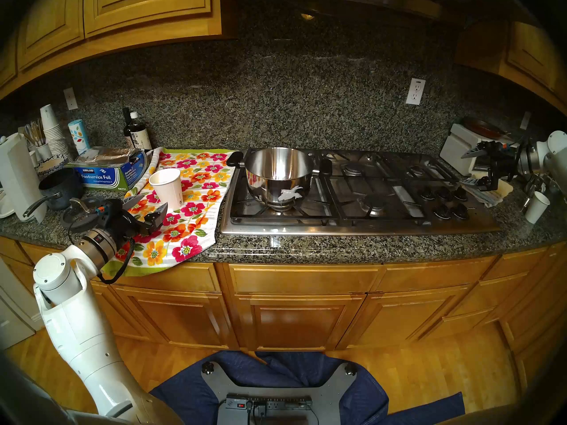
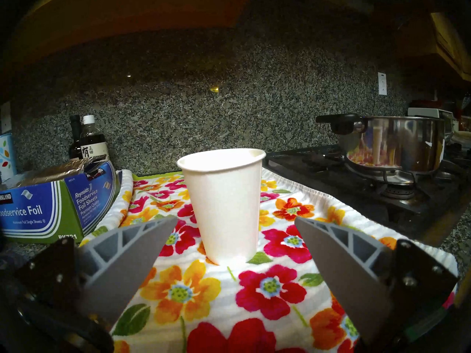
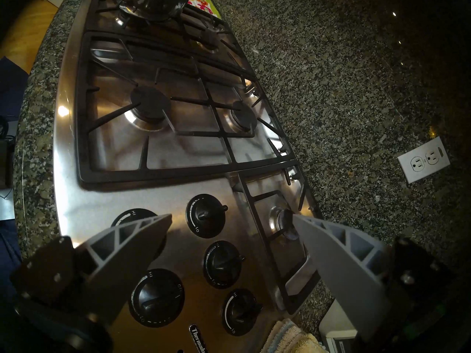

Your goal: Pick up the water cup, pour water into the pot, turn on the stove

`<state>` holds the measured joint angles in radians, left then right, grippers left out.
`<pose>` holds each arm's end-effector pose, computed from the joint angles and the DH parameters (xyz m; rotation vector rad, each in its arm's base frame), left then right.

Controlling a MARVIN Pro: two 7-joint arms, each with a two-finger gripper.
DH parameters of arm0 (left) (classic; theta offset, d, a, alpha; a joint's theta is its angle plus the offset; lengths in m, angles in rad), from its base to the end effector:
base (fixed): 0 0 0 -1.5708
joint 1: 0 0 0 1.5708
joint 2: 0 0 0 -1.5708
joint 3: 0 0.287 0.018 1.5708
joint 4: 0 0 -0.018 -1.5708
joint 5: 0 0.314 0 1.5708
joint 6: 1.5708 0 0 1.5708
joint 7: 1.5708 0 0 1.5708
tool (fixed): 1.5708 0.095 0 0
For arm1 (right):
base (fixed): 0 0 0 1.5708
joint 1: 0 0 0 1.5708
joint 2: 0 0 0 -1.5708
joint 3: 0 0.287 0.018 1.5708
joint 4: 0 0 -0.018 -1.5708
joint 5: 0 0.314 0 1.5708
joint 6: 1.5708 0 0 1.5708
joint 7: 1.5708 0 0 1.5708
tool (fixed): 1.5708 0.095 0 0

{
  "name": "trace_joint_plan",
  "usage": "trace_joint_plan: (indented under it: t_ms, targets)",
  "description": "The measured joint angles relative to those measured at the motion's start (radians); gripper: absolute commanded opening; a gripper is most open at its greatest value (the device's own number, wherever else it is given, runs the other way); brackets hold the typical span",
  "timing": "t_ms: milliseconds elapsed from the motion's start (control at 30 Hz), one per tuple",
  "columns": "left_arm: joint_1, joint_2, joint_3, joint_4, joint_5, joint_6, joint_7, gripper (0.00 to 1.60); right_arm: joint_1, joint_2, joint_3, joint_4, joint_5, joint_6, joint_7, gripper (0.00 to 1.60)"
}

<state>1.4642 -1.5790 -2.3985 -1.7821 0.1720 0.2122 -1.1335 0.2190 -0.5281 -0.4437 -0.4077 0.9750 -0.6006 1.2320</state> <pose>0.3384 0.2155 -0.2201 2.1570 -0.3881 2.0852 0.4585 -0.4054 -0.0247 2.0611 1.7473 1.3358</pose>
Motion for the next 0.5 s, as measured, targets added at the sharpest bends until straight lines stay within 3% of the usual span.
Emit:
trace_joint_plan:
  t_ms: [500]
  targets:
    - [-0.031,0.007,0.014,0.040,0.000,-0.011,0.026,1.60,-0.002,-0.002,0.000,0.002,0.000,0.000,0.000,1.60]
